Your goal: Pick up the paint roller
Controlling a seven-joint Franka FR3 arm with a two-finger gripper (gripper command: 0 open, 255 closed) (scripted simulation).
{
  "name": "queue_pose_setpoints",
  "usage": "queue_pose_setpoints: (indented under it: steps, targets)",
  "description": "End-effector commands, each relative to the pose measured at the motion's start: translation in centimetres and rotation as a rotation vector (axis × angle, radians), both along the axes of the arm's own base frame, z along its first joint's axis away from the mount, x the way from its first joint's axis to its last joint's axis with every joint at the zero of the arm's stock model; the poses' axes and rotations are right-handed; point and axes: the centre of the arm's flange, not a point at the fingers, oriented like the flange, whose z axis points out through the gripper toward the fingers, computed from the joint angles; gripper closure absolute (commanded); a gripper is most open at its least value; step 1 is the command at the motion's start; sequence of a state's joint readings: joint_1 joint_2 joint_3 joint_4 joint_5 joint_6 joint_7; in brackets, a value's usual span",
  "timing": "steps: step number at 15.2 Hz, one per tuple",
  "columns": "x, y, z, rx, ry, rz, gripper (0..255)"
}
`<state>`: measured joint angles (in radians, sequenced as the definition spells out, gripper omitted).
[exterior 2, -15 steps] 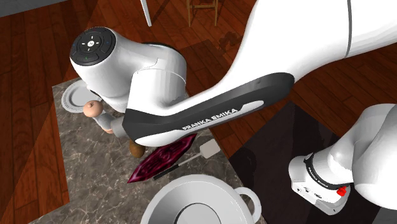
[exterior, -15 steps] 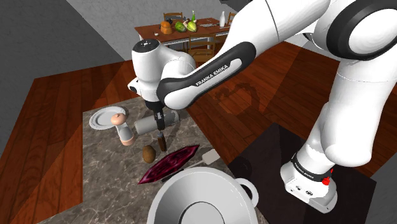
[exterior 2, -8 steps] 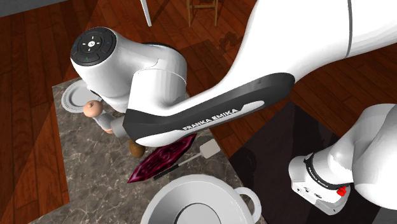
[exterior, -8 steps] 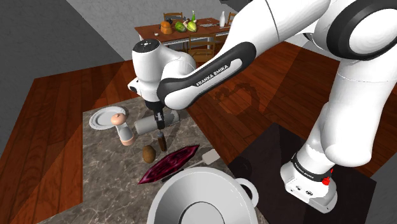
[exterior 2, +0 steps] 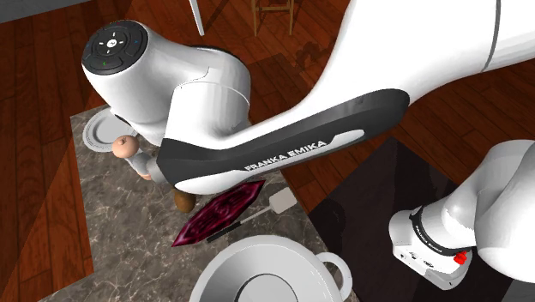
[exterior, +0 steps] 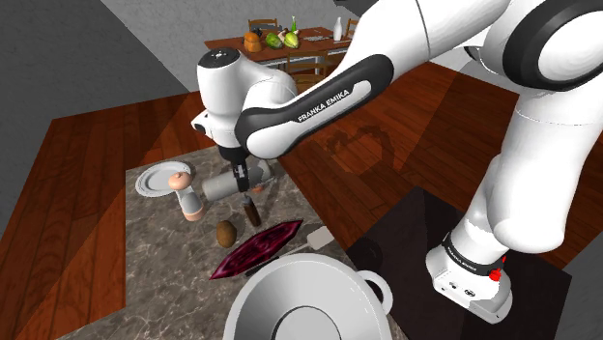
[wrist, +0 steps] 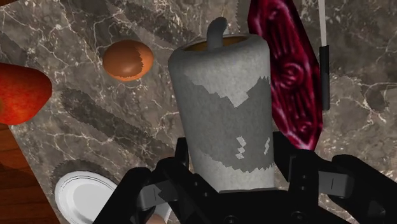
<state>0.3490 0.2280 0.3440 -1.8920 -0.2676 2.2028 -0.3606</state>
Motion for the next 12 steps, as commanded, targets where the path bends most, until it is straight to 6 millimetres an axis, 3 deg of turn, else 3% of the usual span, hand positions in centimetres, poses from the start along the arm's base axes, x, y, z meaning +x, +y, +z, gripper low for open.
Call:
queue_pose_setpoints:
  steps: [1, 10, 12]
  targets:
    - [0.0, 0.0, 1.2, 0.001, -0.001, 0.0, 255]
    - [0.0, 0.0, 6.0, 0.001, -0.001, 0.0, 255]
    - [0.0, 0.0, 6.0, 0.001, -0.001, 0.0, 255]
